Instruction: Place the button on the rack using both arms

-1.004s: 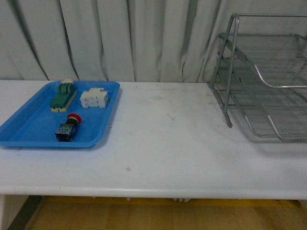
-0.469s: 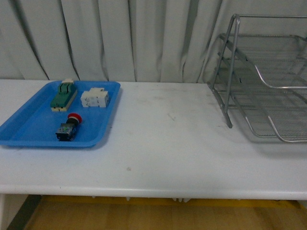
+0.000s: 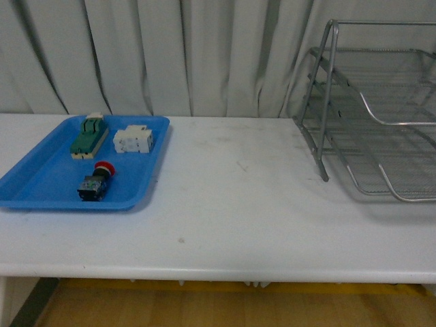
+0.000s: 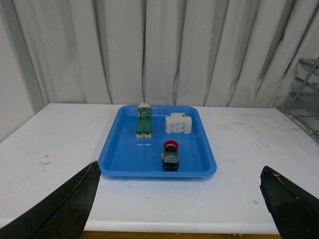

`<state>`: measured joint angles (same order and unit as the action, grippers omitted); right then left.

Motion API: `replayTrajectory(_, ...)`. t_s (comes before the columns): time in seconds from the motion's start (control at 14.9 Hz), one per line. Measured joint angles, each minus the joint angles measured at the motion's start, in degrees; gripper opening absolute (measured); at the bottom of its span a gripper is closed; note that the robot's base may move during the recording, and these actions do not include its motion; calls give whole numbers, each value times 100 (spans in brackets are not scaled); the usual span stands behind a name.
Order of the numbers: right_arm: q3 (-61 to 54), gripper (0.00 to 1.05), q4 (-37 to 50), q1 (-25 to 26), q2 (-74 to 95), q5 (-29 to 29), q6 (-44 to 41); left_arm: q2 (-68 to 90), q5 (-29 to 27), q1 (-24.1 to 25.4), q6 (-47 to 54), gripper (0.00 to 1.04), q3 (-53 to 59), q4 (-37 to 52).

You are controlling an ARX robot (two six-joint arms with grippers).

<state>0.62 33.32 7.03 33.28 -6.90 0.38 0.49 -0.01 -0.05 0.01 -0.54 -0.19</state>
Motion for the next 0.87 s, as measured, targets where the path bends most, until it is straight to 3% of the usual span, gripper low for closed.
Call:
replayTrajectory(0.13,0,2,-608,-656,-533,584,-4,0,0,0,0,98,0,0)
replayTrajectory(0.2,0,2,-756,-737,-743,590,-4,0,2,0,0,98,0,0)
replayTrajectory(0.87,-2,2,-2208,-702,-2203,675,-4,0,2,0,0,98,0,0)
